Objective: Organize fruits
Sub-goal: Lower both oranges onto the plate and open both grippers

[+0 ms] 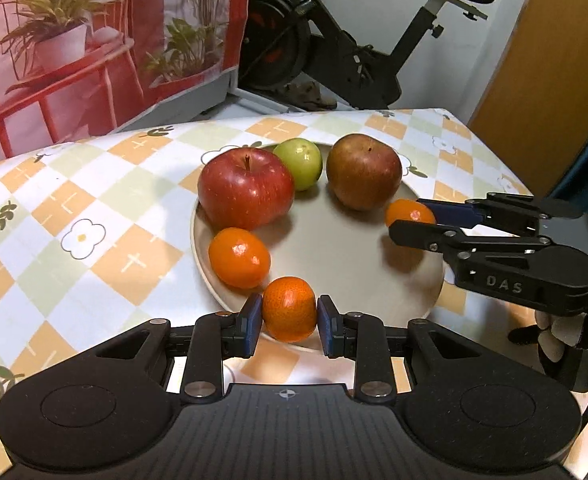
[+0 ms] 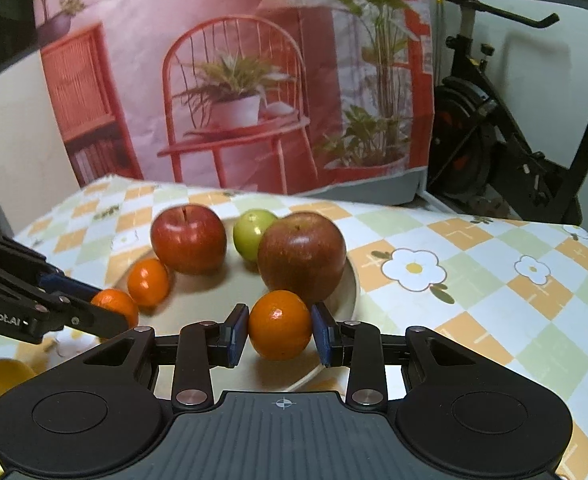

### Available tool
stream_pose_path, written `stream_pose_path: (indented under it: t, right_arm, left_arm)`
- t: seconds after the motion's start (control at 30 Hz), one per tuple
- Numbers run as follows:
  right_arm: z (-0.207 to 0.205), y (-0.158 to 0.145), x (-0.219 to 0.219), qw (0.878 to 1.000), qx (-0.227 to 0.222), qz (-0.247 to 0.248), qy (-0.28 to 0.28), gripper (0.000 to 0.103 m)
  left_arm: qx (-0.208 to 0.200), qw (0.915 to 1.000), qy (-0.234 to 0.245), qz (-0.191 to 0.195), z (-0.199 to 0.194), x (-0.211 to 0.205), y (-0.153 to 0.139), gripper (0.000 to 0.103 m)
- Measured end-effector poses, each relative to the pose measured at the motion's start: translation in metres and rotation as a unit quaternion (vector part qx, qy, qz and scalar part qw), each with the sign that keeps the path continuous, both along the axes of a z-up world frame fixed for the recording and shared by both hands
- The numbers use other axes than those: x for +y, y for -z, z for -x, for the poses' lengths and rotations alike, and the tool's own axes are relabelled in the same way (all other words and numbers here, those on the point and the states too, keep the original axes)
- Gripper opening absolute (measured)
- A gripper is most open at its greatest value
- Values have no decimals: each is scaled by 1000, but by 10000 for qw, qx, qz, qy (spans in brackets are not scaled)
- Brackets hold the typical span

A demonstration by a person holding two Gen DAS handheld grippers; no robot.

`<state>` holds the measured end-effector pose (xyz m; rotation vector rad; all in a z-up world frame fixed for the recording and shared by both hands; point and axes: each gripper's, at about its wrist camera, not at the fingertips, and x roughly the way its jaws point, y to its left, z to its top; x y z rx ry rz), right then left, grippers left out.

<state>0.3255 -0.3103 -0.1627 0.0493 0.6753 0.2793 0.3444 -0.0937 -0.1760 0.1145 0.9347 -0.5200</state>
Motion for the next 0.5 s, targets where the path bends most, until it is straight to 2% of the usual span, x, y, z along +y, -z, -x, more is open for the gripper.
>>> stream_pose_path:
  t: [0.23, 0.5]
  right_arm:
    - [-5, 7, 0, 9999, -13, 122, 93, 32]
    - [-4, 14, 5, 9995, -123, 282, 61, 31]
  left_arm:
    - [-104, 9995, 97, -298, -8, -9, 4, 31]
    - [-157, 9989, 144, -415, -9, -14, 5, 32]
